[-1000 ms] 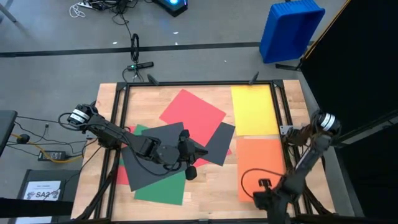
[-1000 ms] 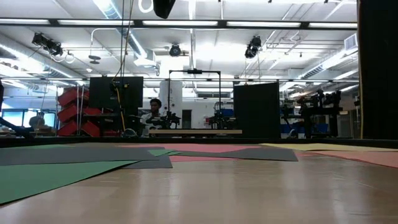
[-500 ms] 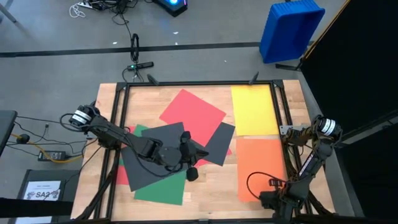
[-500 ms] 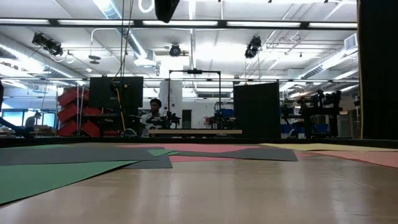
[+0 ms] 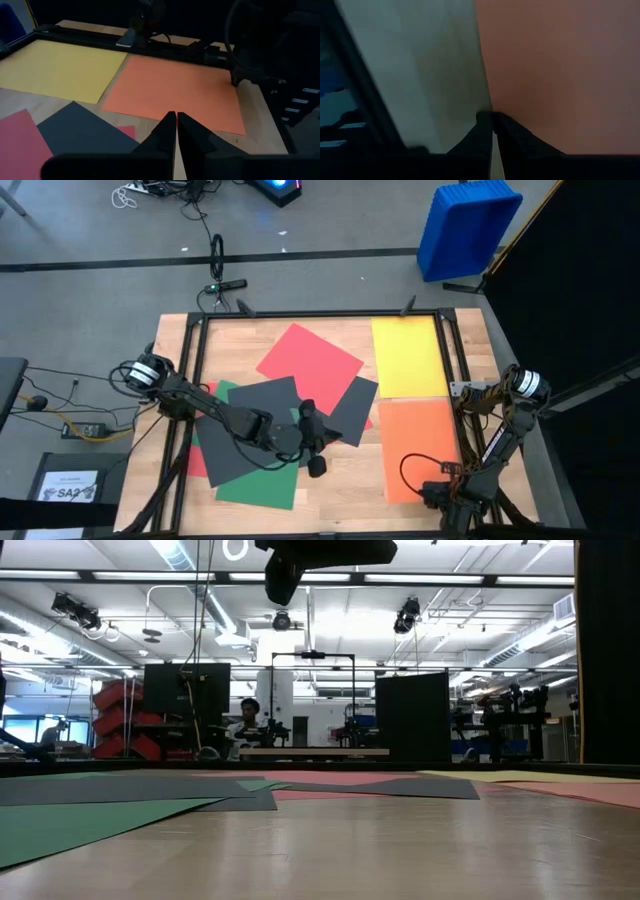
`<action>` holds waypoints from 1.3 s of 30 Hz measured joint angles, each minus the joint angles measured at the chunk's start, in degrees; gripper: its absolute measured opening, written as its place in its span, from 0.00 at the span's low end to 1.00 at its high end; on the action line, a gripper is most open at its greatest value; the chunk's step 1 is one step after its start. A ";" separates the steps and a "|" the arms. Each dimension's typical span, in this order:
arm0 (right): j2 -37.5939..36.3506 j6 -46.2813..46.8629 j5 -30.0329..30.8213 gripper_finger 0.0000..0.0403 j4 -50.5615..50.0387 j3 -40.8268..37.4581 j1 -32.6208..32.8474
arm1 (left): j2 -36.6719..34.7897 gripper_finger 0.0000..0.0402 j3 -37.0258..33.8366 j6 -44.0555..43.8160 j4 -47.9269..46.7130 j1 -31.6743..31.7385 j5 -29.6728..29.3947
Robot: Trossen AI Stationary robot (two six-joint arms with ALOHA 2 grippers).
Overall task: Organize paper
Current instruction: Stack the orange colored paper on top of the orange colored papers
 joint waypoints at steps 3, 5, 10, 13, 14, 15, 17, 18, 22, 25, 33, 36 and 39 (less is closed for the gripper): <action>0.00 0.15 -0.90 0.00 -1.43 -0.04 0.02 | 0.00 0.00 0.00 0.00 0.01 0.00 0.04; 0.00 0.17 -0.96 0.00 -1.63 -0.09 0.02 | 0.00 0.00 0.00 0.00 -0.05 0.00 0.08; -0.99 0.16 -1.11 0.00 0.37 -0.34 0.09 | 0.00 0.00 0.00 0.00 0.10 0.00 0.24; -2.95 0.60 -0.77 0.00 3.87 -0.63 0.11 | 0.00 0.00 -0.02 0.00 0.25 0.00 0.24; -4.32 0.90 0.29 0.00 4.89 -0.60 0.09 | 0.00 0.00 -0.02 0.00 0.29 0.00 0.24; -5.67 1.06 1.93 0.00 5.07 -0.45 -0.06 | 0.00 0.00 -0.02 0.02 0.33 0.00 0.24; -7.54 0.31 6.25 0.00 4.45 -0.40 -0.97 | 0.00 0.00 -0.02 0.02 0.68 0.00 0.26; -8.29 -0.97 8.86 0.00 3.24 -0.44 -1.95 | 0.00 0.00 -0.04 0.04 1.10 0.00 0.26; -10.18 -7.03 17.89 0.00 -1.76 -0.28 -9.23 | 0.00 0.00 -0.04 0.08 1.34 0.01 0.24; -9.63 -14.36 21.95 0.00 -4.83 -0.40 -17.99 | 0.00 0.00 -0.04 0.30 1.32 0.07 0.24; -9.25 -33.34 25.60 0.00 -1.72 -0.35 -39.13 | -0.02 0.00 -0.04 0.37 1.28 0.07 1.14; -9.16 -37.99 23.82 0.00 1.61 -0.31 -43.25 | -0.02 0.00 -0.04 0.72 1.18 0.00 1.32; -9.09 -39.80 23.12 0.00 1.93 -0.53 -45.86 | -0.02 0.00 -0.04 0.90 1.21 0.00 1.35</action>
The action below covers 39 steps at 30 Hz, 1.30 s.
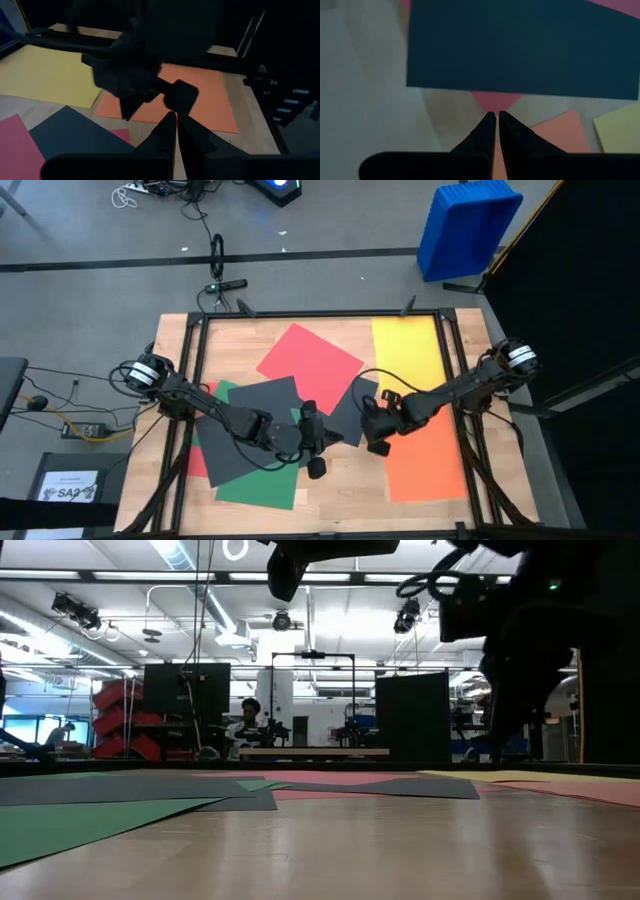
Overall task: Organize paper
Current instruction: Stack the orange colored paper on top of the orange colored papers
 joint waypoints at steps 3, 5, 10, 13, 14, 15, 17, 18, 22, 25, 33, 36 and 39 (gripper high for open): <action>0.00 -0.11 -1.42 0.00 0.41 -1.57 -2.27 | 0.00 0.00 0.00 0.06 -0.02 0.02 0.61; 0.00 -0.17 -2.95 0.00 3.04 -3.43 -3.75 | 0.00 0.00 0.00 0.40 -0.05 0.02 0.74; 0.00 0.47 -4.49 0.00 6.65 -8.23 -5.85 | 0.00 0.00 0.00 0.39 0.00 0.00 0.86; -0.07 1.03 -5.01 0.00 8.45 -10.08 -6.00 | -0.02 0.00 0.00 0.34 0.00 0.00 0.84; -0.17 1.41 -4.98 0.00 8.97 -10.61 -6.00 | -0.02 0.00 0.00 0.32 0.00 0.00 0.84; -0.25 1.85 -4.92 0.00 9.26 -10.98 -6.00 | 0.00 0.00 0.00 0.31 -0.02 0.00 0.85; -0.35 2.40 -4.93 0.00 9.40 -11.57 -6.00 | -0.02 0.00 0.00 0.29 -0.02 0.00 0.85; -0.35 2.49 -4.94 0.00 9.49 -11.70 -6.00 | 0.00 0.00 0.00 0.28 0.00 0.00 0.83; -0.31 2.95 -4.96 0.00 9.42 -11.80 -6.00 | -0.01 0.00 0.00 0.25 -0.02 0.00 0.83; -0.28 3.36 -4.98 0.00 9.29 -11.82 -6.00 | -0.02 0.00 0.00 0.24 0.00 0.00 0.81; -0.68 4.66 -5.17 0.00 8.16 -11.91 -6.00 | -0.01 0.00 0.00 0.23 -0.01 0.00 0.80; -1.27 4.98 -5.13 0.00 6.79 -11.97 -6.02 | -0.01 0.00 0.00 0.21 -0.01 0.01 0.79; -2.09 5.02 -5.04 0.00 6.19 -12.08 -6.00 | -0.02 0.00 0.00 0.23 -0.02 0.00 0.79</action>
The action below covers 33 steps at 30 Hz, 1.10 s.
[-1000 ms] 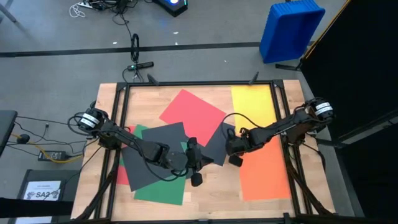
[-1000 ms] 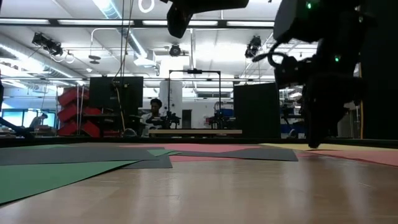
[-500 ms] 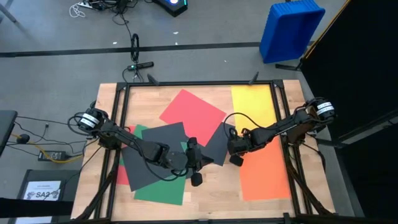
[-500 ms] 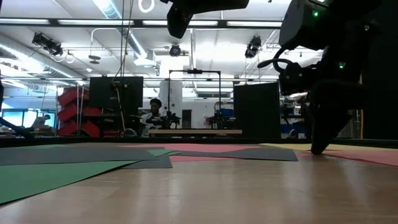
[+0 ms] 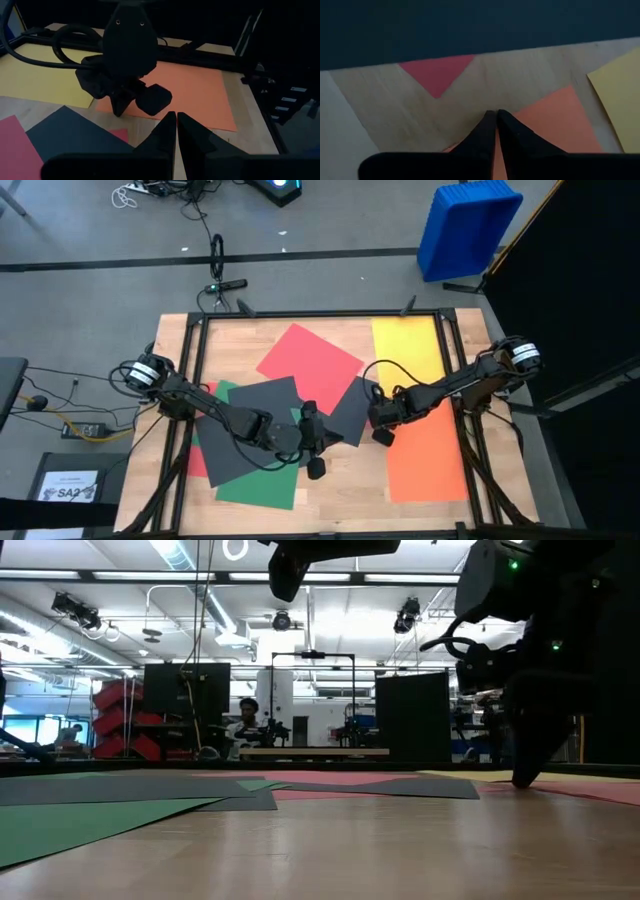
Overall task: Organize paper
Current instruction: Stack the orange colored paper on top of the orange colored papers, then move the pink colored paper to the top center of the table
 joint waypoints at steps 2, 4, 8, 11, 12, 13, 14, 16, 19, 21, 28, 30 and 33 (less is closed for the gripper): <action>-0.61 0.00 -0.08 0.00 -0.50 -0.07 0.00 | 0.00 0.00 0.00 -0.02 0.00 0.00 0.00; -1.42 -0.02 -0.12 0.00 -0.99 -0.07 0.00 | 0.00 0.00 0.00 -0.02 0.00 0.00 0.00; -3.44 -0.04 0.14 0.00 -0.19 1.23 0.09 | 0.00 0.00 0.00 -0.02 0.01 0.00 0.00; -4.80 -0.22 0.56 0.00 -0.04 2.12 0.09 | 0.00 0.00 0.00 -0.02 0.06 0.00 -0.02; -5.37 -0.34 0.72 0.00 0.00 2.43 0.09 | 0.00 0.00 0.00 -0.04 0.04 0.00 -0.02; -5.87 -0.55 0.90 0.00 0.12 2.74 0.09 | 0.00 0.00 0.00 -0.04 0.08 0.00 0.00; -6.52 -0.68 1.01 0.00 0.19 2.86 0.09 | 0.00 0.00 0.00 -0.04 0.07 0.00 -0.02; -7.84 -0.68 1.39 0.00 -0.01 2.88 0.11 | 0.01 0.00 0.00 -0.04 0.14 0.00 -0.02; -10.30 -0.70 2.53 0.00 -1.92 2.91 0.87 | 0.00 0.00 0.00 -0.04 0.29 0.00 -0.02; -12.09 -1.50 3.91 0.00 -2.43 2.91 2.19 | 0.01 0.00 0.00 -0.04 0.43 0.00 -0.02; -19.84 -4.77 12.11 0.00 1.14 2.99 5.84 | 0.00 0.00 0.00 0.74 0.41 0.50 0.00; -21.25 -6.53 12.39 0.00 2.17 3.05 5.48 | 0.00 0.00 0.00 1.91 0.33 1.34 0.51; -22.48 -8.42 11.64 0.00 2.33 3.04 3.94 | 0.00 0.00 0.00 2.79 -0.64 3.86 4.87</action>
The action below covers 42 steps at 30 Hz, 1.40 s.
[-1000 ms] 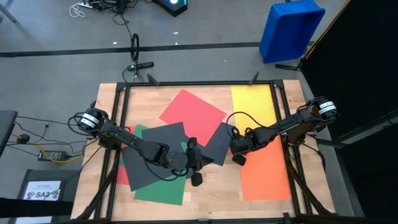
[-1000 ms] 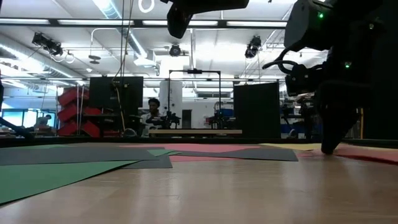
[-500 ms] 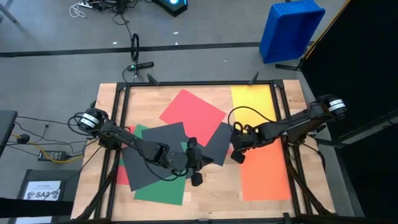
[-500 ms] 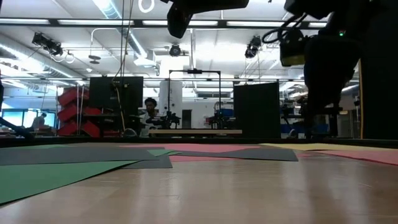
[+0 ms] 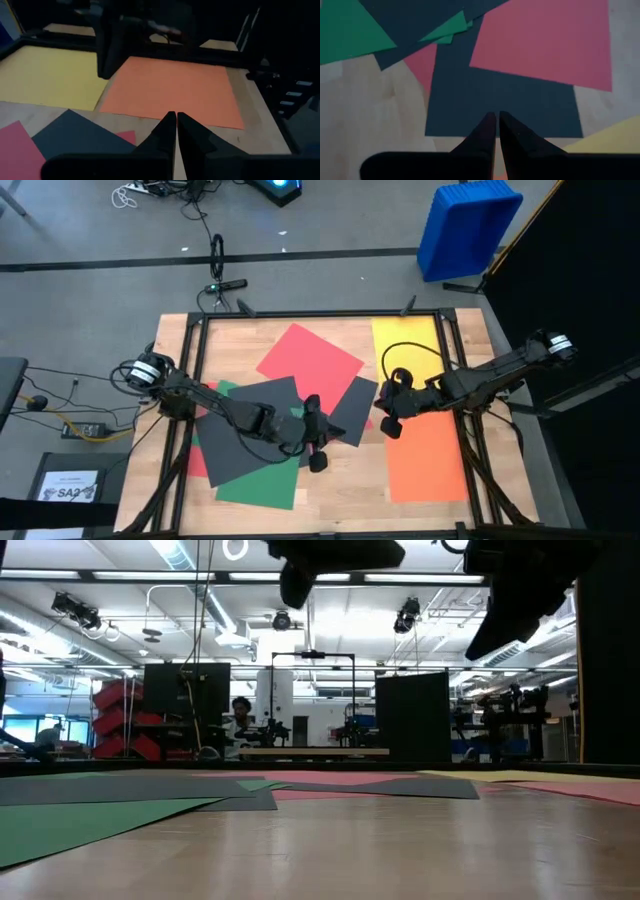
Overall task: Organize paper
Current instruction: Move the pink colored paper to the top center of the table
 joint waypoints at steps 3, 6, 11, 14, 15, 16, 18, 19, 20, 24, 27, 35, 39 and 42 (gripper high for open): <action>-0.34 -1.45 -0.30 0.00 0.10 0.00 -1.45 | 0.00 0.00 0.00 -0.33 -0.76 2.89 3.89; -0.34 -3.58 -0.45 0.00 0.63 0.00 -2.63 | 0.00 0.00 0.00 -0.80 -1.75 5.07 4.61; -0.34 -7.40 -0.51 0.00 1.06 0.00 -3.95 | -0.72 0.00 0.00 0.56 -2.53 7.29 4.71; -0.34 -10.06 -0.58 0.00 1.24 0.01 -4.64 | -2.60 0.00 0.00 1.99 -5.80 8.65 4.79; -0.30 -11.13 -0.64 0.00 1.53 0.00 -4.98 | -3.43 0.00 0.00 2.05 -7.47 9.23 4.75; -0.30 -12.12 -0.94 0.00 1.68 0.00 -5.42 | -4.13 0.00 0.00 1.88 -9.18 9.85 4.62; -0.28 -13.85 -2.34 0.00 2.96 0.00 -6.59 | -5.51 0.00 0.00 0.90 -11.99 10.69 4.54; -0.28 -14.36 -3.43 0.00 3.80 0.00 -7.33 | -5.85 0.00 0.00 0.77 -13.04 11.03 4.38; -0.20 -14.83 -4.39 0.00 4.98 0.02 -8.03 | -6.24 0.00 0.00 0.66 -14.01 11.15 4.37; 0.54 -17.44 -6.25 0.00 10.10 0.02 -10.48 | -6.34 0.00 0.00 0.66 -15.10 11.66 4.51; 1.48 -20.02 -6.63 0.00 12.98 0.04 -12.19 | -6.36 0.00 0.00 0.64 -14.90 12.18 4.04; 5.63 -23.14 -10.09 0.00 16.03 0.04 -17.73 | -7.37 0.00 0.00 2.20 -18.89 15.19 3.52; 9.83 -22.72 -11.31 0.00 17.18 0.04 -20.24 | -7.37 0.00 -0.04 3.89 -22.48 17.62 4.72; 13.18 -22.67 -12.92 0.00 19.55 0.04 -21.68 | -7.37 0.00 -0.16 4.97 -24.10 19.78 7.81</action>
